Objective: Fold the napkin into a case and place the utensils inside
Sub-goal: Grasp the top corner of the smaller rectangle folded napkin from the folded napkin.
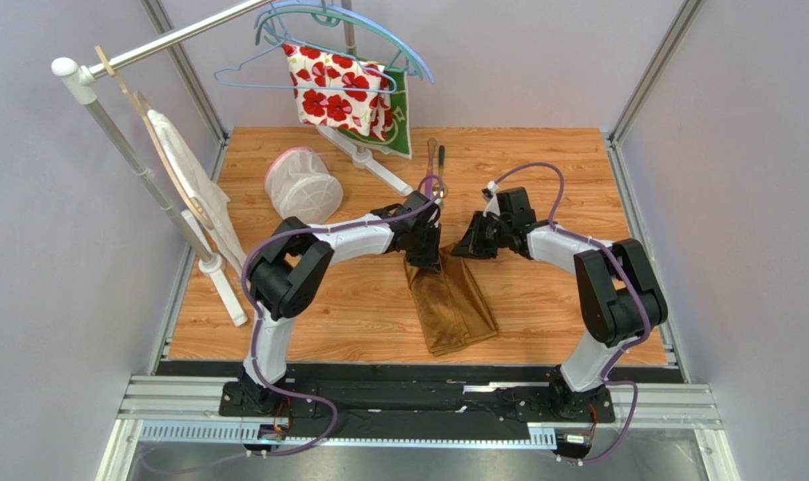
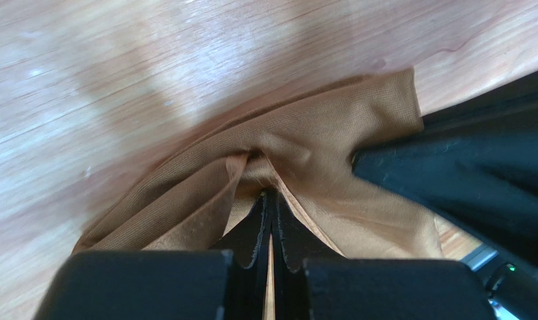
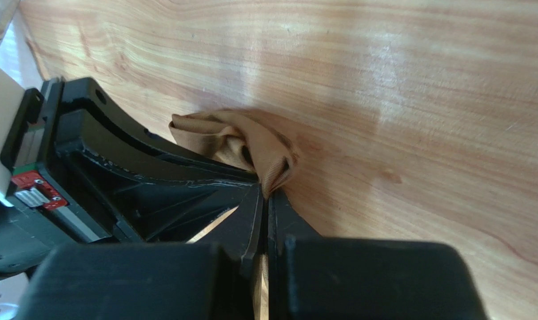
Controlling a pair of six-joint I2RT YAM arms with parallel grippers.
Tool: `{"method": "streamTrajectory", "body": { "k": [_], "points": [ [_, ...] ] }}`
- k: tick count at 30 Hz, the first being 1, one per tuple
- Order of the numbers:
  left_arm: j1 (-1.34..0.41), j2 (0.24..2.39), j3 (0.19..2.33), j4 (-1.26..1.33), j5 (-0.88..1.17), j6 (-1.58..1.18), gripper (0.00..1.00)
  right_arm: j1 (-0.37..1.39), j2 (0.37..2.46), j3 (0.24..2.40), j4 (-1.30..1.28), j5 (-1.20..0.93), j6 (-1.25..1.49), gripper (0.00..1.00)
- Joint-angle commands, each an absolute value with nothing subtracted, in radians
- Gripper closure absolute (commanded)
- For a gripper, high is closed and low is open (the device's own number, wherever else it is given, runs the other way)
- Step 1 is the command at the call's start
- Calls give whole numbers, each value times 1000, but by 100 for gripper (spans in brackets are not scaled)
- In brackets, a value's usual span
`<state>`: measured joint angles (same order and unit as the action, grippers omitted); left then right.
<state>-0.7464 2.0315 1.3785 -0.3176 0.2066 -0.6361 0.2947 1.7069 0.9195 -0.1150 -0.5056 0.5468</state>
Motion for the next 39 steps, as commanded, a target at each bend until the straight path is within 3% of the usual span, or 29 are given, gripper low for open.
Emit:
{"method": "streamTrajectory", "body": {
  "k": [1, 9, 15, 21, 25, 31, 34, 38, 39],
  "points": [
    [-736, 2049, 1445, -285, 196, -617, 97, 339, 1654, 960, -198, -416, 477, 100],
    [-719, 2086, 1431, -253, 206, -617, 98, 429, 1629, 904, -146, -397, 521, 100],
    [-719, 1985, 1390, -262, 252, -598, 96, 428, 1638, 890, -115, -364, 519, 100],
    [-704, 1862, 1390, -357, 316, -614, 83, 430, 1635, 904, -135, -339, 459, 100],
    [-693, 1835, 1419, -488, 266, -594, 91, 430, 1651, 917, -147, -344, 430, 100],
    [-689, 1851, 1342, -408, 224, -522, 90, 431, 1646, 919, -143, -338, 426, 100],
    [-687, 1879, 1358, -378, 255, -518, 92, 428, 1643, 934, -169, -296, 436, 95],
    [-687, 1901, 1388, -356, 264, -534, 92, 413, 1669, 962, -166, -264, 428, 73],
    [-687, 1904, 1393, -357, 265, -535, 93, 407, 1692, 969, -163, -279, 417, 73]
  ]
}}
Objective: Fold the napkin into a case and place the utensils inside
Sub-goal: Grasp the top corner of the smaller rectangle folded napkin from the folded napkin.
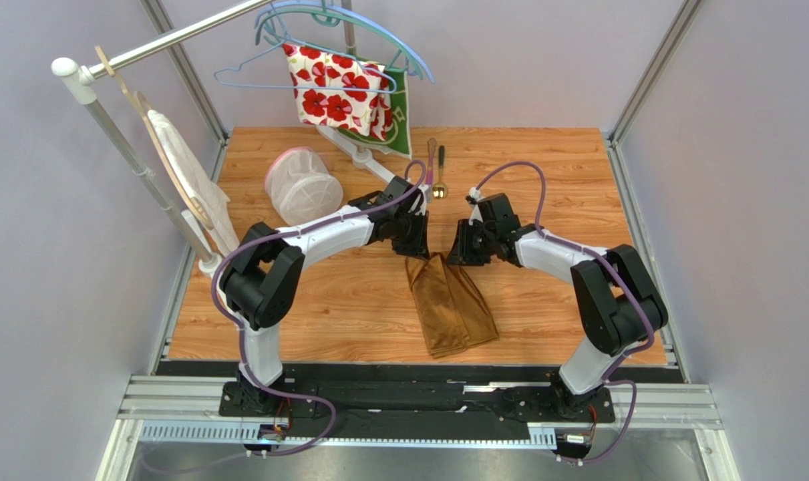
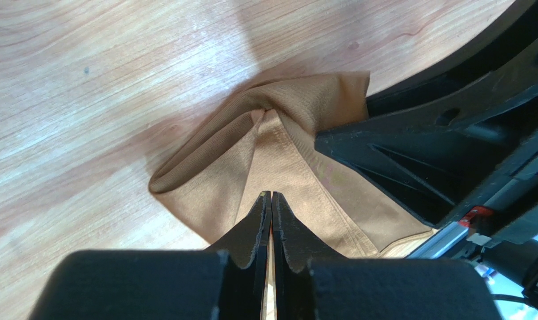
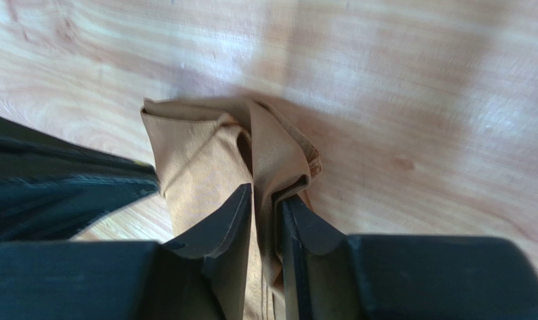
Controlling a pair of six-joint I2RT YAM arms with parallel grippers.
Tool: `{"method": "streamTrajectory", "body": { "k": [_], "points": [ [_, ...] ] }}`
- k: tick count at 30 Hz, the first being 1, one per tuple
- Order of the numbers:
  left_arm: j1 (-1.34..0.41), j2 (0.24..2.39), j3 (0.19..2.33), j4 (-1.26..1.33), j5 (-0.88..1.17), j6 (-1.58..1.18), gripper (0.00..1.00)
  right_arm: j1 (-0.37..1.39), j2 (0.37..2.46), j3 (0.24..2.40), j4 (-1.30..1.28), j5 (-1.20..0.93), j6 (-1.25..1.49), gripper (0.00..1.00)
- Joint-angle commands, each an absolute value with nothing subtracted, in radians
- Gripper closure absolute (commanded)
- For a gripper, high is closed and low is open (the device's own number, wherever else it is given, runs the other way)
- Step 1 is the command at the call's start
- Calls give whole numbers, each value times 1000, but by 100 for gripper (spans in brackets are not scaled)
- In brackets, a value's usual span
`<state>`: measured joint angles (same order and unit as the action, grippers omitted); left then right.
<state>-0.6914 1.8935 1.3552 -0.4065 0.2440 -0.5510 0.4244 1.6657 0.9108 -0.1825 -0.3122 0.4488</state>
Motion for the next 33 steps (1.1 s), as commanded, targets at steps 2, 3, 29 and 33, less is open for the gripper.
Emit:
{"method": "streamTrajectory", "body": {
  "k": [2, 3, 29, 33],
  "points": [
    [-687, 1905, 1399, -354, 276, -541, 93, 390, 1715, 992, -150, -311, 422, 70],
    [-687, 1905, 1401, -351, 276, -543, 93, 385, 1732, 997, -140, -325, 426, 67],
    [-687, 1999, 1468, -419, 244, -569, 95, 293, 1927, 1003, 212, -623, 561, 98],
    [-687, 1980, 1451, -420, 204, -578, 95, 290, 1919, 991, 250, -643, 569, 100]
  ]
}}
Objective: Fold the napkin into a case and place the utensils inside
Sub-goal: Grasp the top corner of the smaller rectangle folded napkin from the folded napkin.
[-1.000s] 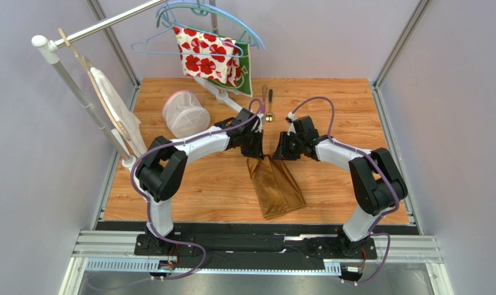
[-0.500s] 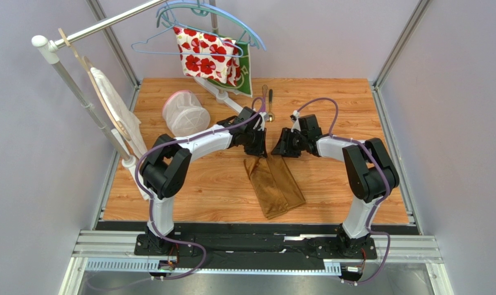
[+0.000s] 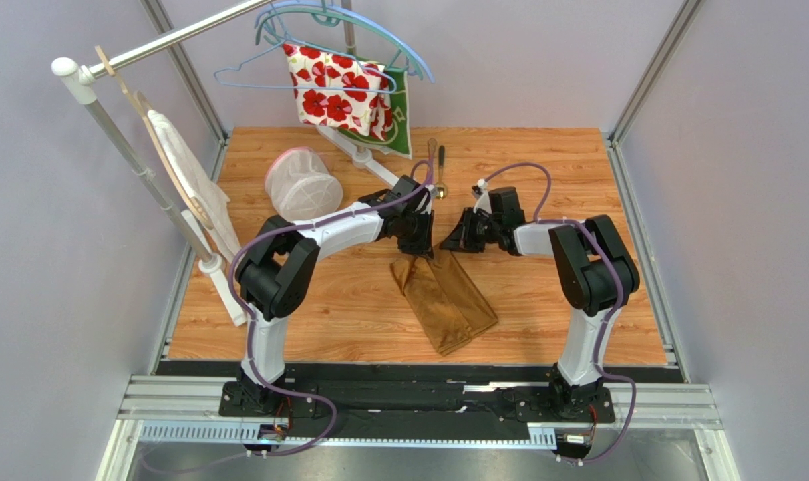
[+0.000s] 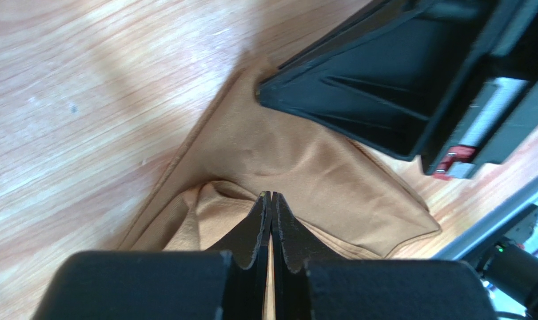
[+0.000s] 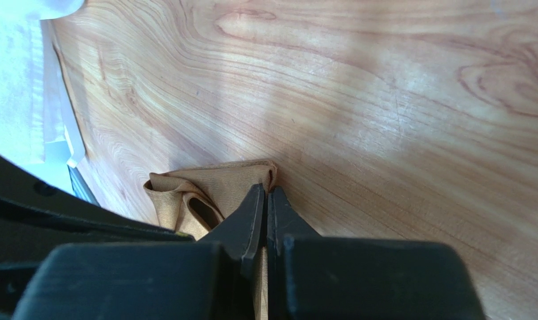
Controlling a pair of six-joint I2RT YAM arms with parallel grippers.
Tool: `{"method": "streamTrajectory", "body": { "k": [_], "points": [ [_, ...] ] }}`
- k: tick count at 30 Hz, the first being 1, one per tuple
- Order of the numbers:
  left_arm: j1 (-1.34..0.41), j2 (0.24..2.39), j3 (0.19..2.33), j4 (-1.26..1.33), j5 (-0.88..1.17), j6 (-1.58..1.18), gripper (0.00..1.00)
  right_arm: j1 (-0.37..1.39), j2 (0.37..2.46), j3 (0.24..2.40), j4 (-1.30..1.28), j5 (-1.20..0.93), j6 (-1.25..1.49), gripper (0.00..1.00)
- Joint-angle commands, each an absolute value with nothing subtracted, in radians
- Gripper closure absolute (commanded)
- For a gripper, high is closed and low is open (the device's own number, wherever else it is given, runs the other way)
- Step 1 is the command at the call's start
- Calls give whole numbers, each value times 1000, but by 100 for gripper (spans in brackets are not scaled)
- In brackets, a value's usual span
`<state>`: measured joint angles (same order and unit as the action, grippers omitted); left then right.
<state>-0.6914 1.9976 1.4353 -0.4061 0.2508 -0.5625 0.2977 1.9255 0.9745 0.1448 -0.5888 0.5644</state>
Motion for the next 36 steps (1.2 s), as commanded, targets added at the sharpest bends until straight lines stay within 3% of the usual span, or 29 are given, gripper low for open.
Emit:
{"method": "streamTrajectory", "body": {
  "k": [1, 16, 36],
  "points": [
    [-687, 1977, 1445, -420, 186, -583, 96, 291, 1895, 977, 253, -641, 571, 100],
    [-678, 2146, 1557, -448, 141, -595, 98, 342, 1714, 848, 242, -604, 575, 100],
    [-673, 1815, 1392, -512, 161, -580, 96, 364, 1651, 811, 213, -511, 554, 100]
  ]
}}
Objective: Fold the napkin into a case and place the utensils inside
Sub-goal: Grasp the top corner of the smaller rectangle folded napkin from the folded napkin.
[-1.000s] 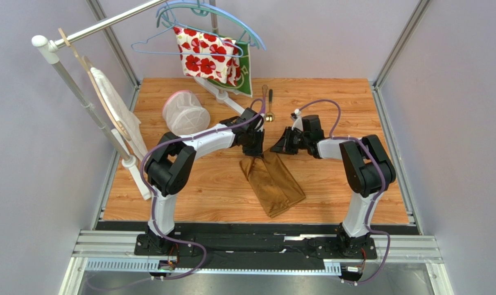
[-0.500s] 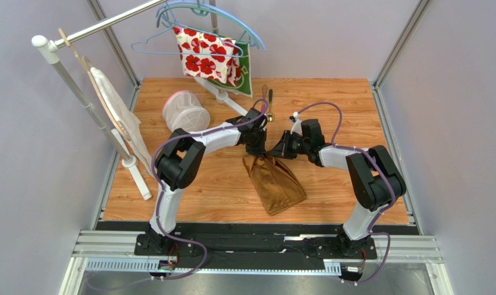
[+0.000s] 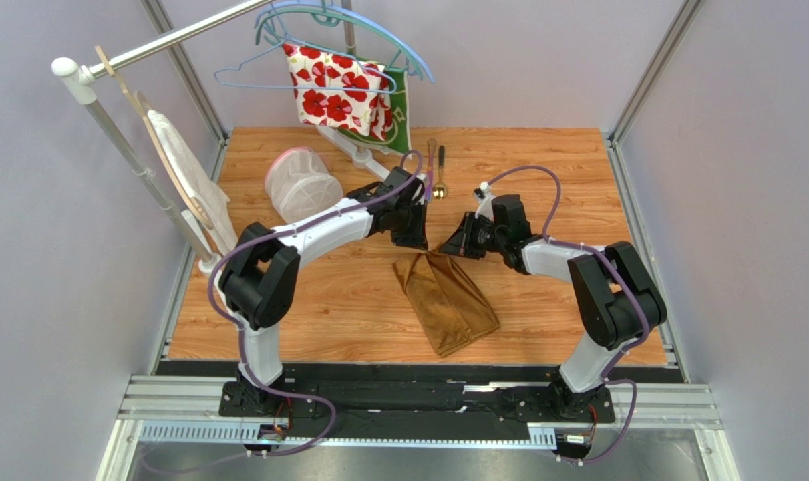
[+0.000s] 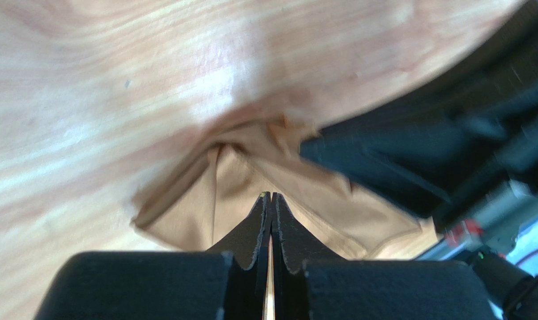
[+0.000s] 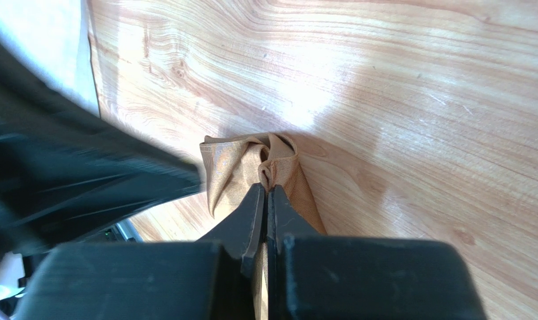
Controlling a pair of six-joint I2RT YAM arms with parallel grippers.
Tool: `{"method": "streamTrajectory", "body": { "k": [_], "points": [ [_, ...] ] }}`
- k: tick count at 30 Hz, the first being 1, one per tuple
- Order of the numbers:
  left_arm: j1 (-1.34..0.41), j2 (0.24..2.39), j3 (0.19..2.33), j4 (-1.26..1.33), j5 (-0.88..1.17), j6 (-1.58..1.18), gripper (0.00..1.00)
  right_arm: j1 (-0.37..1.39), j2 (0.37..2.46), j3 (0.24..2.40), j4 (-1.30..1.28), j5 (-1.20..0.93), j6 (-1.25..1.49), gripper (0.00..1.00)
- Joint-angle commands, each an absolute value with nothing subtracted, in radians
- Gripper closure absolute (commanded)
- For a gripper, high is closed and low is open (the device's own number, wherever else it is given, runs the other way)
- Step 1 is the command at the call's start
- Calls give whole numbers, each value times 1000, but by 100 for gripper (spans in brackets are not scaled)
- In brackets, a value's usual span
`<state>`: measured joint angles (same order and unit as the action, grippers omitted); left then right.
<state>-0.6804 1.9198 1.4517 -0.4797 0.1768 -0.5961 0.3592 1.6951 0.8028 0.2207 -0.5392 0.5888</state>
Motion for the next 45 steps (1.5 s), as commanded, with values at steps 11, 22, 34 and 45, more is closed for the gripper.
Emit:
{"method": "streamTrajectory", "body": {
  "k": [11, 22, 34, 45],
  "points": [
    [-661, 1874, 1292, -454, 150, -551, 100, 390, 1628, 824, 172, -494, 535, 100],
    [-663, 1894, 1266, -374, 137, -557, 100, 523, 1651, 801, 215, -446, 682, 100],
    [-661, 1729, 1206, -434, 132, -566, 99, 548, 1692, 719, 311, -364, 787, 100],
    [-661, 1657, 1017, -394, 118, -627, 100, 551, 1637, 744, 233, -337, 742, 100]
  ]
}}
